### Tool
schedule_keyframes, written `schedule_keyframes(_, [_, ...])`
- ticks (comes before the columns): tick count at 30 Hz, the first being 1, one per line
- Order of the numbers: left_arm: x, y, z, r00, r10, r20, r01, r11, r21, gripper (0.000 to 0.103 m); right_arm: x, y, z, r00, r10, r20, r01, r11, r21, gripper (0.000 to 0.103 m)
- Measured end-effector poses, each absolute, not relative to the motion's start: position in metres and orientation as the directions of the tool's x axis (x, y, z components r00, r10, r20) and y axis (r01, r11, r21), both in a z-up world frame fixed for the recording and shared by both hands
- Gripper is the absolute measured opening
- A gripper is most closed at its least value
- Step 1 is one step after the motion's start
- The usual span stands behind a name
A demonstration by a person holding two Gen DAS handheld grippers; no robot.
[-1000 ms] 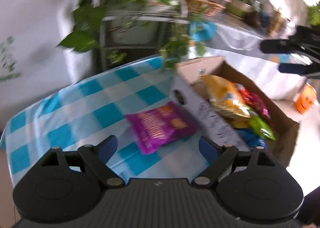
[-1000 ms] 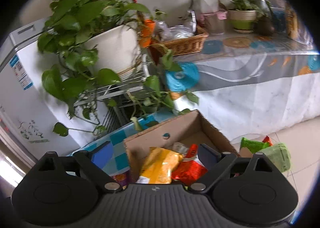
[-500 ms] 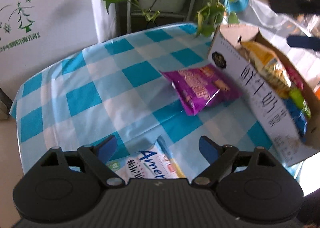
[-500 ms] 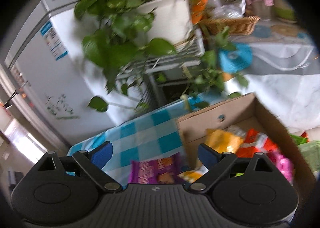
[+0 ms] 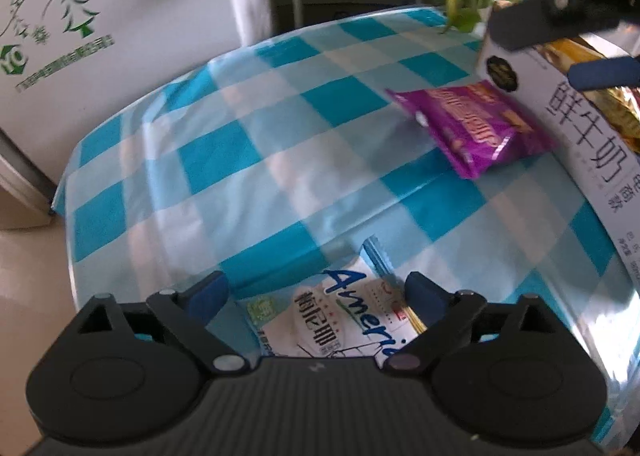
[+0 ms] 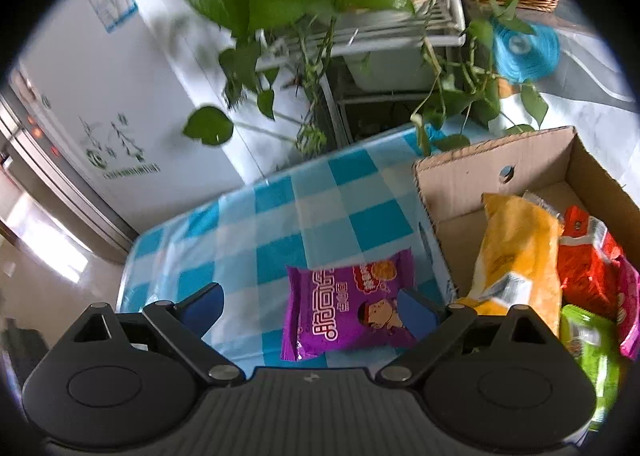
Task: Organize snacks
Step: 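Move both grippers back toward the purple and white packs on the tablecloth, then grasp the white Ameria pack with the left gripper while the right grasps the purple pack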
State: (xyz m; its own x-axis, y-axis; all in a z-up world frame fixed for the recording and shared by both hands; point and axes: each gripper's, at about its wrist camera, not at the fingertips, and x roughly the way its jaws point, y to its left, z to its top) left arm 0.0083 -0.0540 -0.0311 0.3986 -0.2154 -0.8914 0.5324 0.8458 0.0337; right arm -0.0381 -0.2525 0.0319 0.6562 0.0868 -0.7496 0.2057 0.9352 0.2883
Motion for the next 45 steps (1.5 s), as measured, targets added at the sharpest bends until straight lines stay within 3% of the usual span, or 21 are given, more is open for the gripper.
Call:
schedule_keyframes(12, [0.018,-0.023,-0.031,0.408,-0.170,-0.897,0.448,0.893,0.035,0.100,-0.011,-0.231,-0.001,0.570,-0.010,-0.821,0.251,0.954,0.163,0.099])
schedule_keyframes(31, [0.023,0.004,-0.033,0.384,-0.159,-0.910,0.360,0.933,-0.012,0.100,0.018,-0.201,-0.031,0.514,-0.150,-0.845,0.237,0.971,-0.028,0.103])
schedule_keyframes(35, [0.024,0.010,-0.033,0.383,-0.160,-0.910,0.336,0.941,-0.024,0.100,0.018,-0.196,-0.026,0.521,-0.078,-0.850,0.213,0.976,0.041,0.103])
schedule_keyframes(41, [0.024,0.010,-0.033,0.380,-0.164,-0.911,0.327,0.945,-0.034,0.100,0.014,-0.207,-0.009,0.528,0.254,-0.811,0.130,0.919,0.373,0.103])
schedule_keyframes(45, [0.025,0.011,-0.030,0.373,-0.194,-0.908,0.324,0.943,-0.068,0.100,0.011,-0.219,0.003,0.565,0.192,-0.803,0.143,0.935,0.324,0.103])
